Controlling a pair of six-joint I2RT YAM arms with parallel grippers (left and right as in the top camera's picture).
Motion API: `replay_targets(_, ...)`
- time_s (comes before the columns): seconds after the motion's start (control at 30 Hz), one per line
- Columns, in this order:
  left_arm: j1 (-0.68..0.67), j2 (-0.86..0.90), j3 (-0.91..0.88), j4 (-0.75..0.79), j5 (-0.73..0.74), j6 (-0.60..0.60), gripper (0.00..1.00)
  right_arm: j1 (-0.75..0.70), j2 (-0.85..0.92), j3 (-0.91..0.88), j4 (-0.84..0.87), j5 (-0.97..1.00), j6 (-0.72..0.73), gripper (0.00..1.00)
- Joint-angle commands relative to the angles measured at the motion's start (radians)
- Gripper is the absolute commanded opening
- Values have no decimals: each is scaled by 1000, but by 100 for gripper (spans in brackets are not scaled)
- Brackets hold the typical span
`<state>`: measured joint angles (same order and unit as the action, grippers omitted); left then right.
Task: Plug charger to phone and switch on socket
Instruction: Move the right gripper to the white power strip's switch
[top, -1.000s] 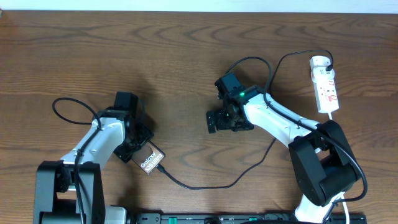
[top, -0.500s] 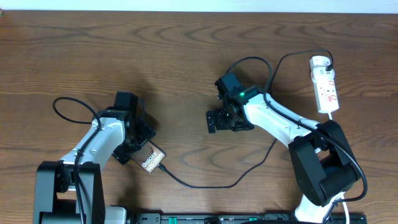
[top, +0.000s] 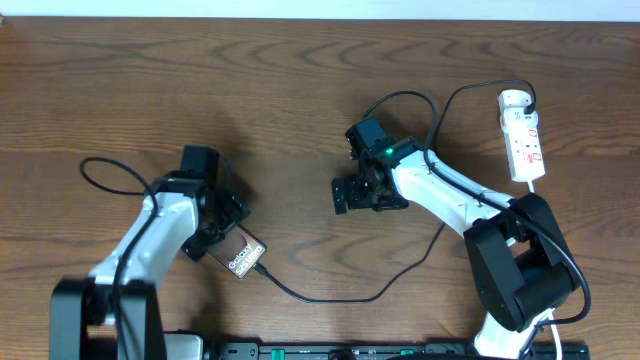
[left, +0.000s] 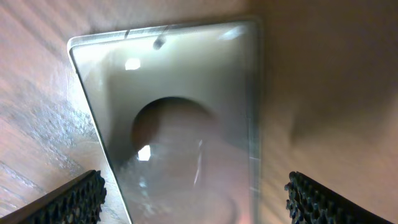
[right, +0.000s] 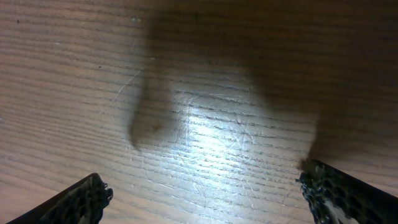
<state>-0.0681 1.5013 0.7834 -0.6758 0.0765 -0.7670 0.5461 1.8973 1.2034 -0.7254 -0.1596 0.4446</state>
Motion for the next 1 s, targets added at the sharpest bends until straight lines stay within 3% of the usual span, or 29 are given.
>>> replay_targets(0.0,-1,-115,51,-3,29,79,92,-4,3,20,-2,11,13,99)
replay_targets(0.27,-1,-344,61,-8,142,98,92,-5,3,20,-8,12,11,99)
replay_targets(0.5,-1,-509,61,-48,148,98,92,-23,-17,30,-35,11,10,99)
replay_targets(0.97,-1,-610,60,-71,148,98,92,-120,-191,197,-221,24,-71,99)
